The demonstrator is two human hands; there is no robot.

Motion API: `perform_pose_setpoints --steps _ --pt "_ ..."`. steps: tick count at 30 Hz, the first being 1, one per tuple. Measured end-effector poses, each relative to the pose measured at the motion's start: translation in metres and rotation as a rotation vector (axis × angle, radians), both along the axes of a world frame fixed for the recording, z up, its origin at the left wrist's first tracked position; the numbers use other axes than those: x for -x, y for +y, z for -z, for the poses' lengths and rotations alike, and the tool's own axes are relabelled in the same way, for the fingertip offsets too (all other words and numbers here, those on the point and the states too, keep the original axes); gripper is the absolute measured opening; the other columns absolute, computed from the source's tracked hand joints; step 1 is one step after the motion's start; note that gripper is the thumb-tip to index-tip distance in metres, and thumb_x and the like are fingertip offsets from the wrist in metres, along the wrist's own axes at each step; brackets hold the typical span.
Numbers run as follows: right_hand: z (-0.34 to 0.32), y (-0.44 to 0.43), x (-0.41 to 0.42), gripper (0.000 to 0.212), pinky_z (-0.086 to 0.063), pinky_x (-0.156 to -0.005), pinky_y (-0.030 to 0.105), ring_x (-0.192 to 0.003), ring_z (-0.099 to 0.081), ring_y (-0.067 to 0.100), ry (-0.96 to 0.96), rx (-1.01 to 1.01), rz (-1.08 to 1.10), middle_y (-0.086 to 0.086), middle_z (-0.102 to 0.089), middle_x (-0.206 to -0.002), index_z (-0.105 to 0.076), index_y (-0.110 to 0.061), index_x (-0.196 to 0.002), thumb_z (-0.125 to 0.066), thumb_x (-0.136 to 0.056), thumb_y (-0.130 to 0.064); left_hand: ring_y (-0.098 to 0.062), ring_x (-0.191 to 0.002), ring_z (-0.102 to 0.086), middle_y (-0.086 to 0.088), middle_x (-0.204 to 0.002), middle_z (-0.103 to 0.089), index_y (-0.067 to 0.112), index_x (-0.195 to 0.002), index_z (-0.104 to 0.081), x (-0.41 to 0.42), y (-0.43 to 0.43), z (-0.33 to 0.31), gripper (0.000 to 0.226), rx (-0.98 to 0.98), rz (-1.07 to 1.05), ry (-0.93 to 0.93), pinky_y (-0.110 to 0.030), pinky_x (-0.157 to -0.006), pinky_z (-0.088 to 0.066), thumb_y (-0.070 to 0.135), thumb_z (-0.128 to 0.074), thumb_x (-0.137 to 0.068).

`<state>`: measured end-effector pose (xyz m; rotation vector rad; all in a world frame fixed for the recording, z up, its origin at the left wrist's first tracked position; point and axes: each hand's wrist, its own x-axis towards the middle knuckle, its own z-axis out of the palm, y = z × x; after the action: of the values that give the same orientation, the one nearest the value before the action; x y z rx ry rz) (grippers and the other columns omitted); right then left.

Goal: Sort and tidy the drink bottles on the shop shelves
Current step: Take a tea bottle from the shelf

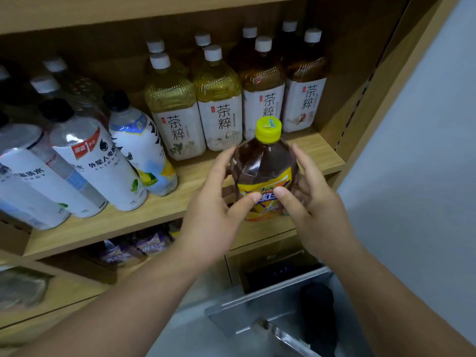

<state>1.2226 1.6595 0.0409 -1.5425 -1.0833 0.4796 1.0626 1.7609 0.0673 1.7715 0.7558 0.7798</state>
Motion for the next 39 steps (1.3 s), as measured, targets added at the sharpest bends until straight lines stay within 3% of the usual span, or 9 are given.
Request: perform_pose_setpoints --steps 3,5,8,10,15,24,29,32,39 --pt "0.011 -0.026 0.020 0.068 -0.055 -0.099 0.031 -0.121 -0.065 0.004 -0.026 0.006 0.014 -0.017 -0.064 -0.137 -0.031 -0.060 -0.148 -0.064 -0.094 -0.036 -0.040 -0.092 -0.071 0.018 -0.123 -0.069 0.049 -0.149 -0.035 0.021 -0.018 0.015 0.080 0.004 0.020 0.033 -0.054 -0.083 -0.059 0.034 -0.077 -0.082" --pt "0.026 -0.034 0.031 0.067 -0.052 -0.100 0.023 -0.124 -0.063 0.005 -0.019 0.023 0.007 -0.012 -0.064 -0.139 -0.033 -0.051 -0.152 -0.064 -0.095 -0.034 -0.040 -0.090 -0.070 0.015 -0.121 -0.071 0.051 -0.149 -0.034 0.032 -0.024 0.030 0.083 0.009 0.007 0.080 -0.053 -0.082 -0.059 0.047 -0.075 -0.076" --pt "0.060 -0.040 0.045 0.068 -0.053 -0.103 0.042 -0.125 -0.063 0.009 0.021 0.094 -0.010 -0.012 -0.064 -0.139 -0.030 -0.046 -0.155 -0.062 -0.095 -0.052 -0.034 -0.094 -0.071 0.015 -0.116 -0.072 0.051 -0.147 -0.037 0.047 -0.030 0.057 0.082 0.022 -0.031 0.153 -0.052 -0.085 -0.058 0.048 -0.074 -0.074" --pt "0.083 -0.041 0.055 0.069 -0.056 -0.099 0.041 -0.120 -0.064 0.003 -0.001 0.170 -0.014 -0.016 -0.065 -0.136 -0.027 -0.048 -0.155 -0.057 -0.094 -0.058 -0.026 -0.099 -0.072 0.020 -0.119 -0.070 0.050 -0.145 -0.038 0.056 -0.033 0.081 0.079 0.063 -0.030 0.169 -0.050 -0.088 -0.059 0.044 -0.075 -0.076" --pt "0.145 -0.030 0.066 0.065 -0.056 -0.100 0.040 -0.117 -0.064 -0.001 0.008 0.295 -0.044 -0.020 -0.065 -0.133 -0.026 -0.047 -0.154 -0.061 -0.100 -0.035 -0.024 -0.085 -0.075 0.027 -0.114 -0.069 0.042 -0.144 -0.041 0.065 -0.024 0.156 0.074 0.175 -0.032 0.182 -0.052 -0.083 -0.060 0.012 -0.078 -0.087" --pt "0.241 0.038 0.057 0.069 -0.052 -0.105 0.050 -0.129 -0.059 0.009 0.101 0.273 -0.075 -0.016 -0.058 -0.143 -0.023 -0.046 -0.156 -0.058 -0.097 -0.047 0.010 -0.108 -0.063 0.026 -0.122 -0.061 0.028 -0.153 -0.031 0.052 0.035 0.249 0.077 0.129 -0.049 0.176 -0.020 -0.095 -0.053 0.008 -0.072 -0.092" --pt "0.270 0.071 0.048 0.069 -0.047 -0.111 0.049 -0.134 -0.053 0.006 0.055 0.293 -0.081 -0.029 -0.052 -0.141 -0.024 -0.049 -0.153 -0.061 -0.096 -0.034 -0.005 -0.110 -0.066 0.028 -0.122 -0.062 0.033 -0.151 -0.029 0.040 0.056 0.283 0.074 0.098 -0.082 0.177 -0.041 -0.100 -0.055 0.013 -0.071 -0.093" --pt "0.270 0.089 0.043 0.073 -0.045 -0.113 0.045 -0.132 -0.054 0.008 0.024 0.325 -0.095 -0.013 -0.053 -0.142 -0.022 -0.041 -0.154 -0.065 -0.097 -0.021 -0.013 -0.098 -0.069 0.018 -0.117 -0.066 0.032 -0.150 -0.030 0.036 0.066 0.292 0.072 0.018 -0.138 0.192 -0.044 -0.094 -0.056 0.015 -0.071 -0.093" --pt "0.266 0.096 0.048 0.076 -0.047 -0.092 0.027 -0.119 -0.061 0.015 -0.096 0.368 -0.019 -0.013 -0.059 -0.126 -0.023 -0.031 -0.157 -0.069 -0.097 -0.026 -0.022 -0.112 -0.066 -0.002 -0.130 -0.063 0.024 -0.154 -0.038 0.051 0.061 0.273 0.073 -0.289 -0.195 0.375 -0.044 -0.094 -0.056 0.015 -0.071 -0.090"
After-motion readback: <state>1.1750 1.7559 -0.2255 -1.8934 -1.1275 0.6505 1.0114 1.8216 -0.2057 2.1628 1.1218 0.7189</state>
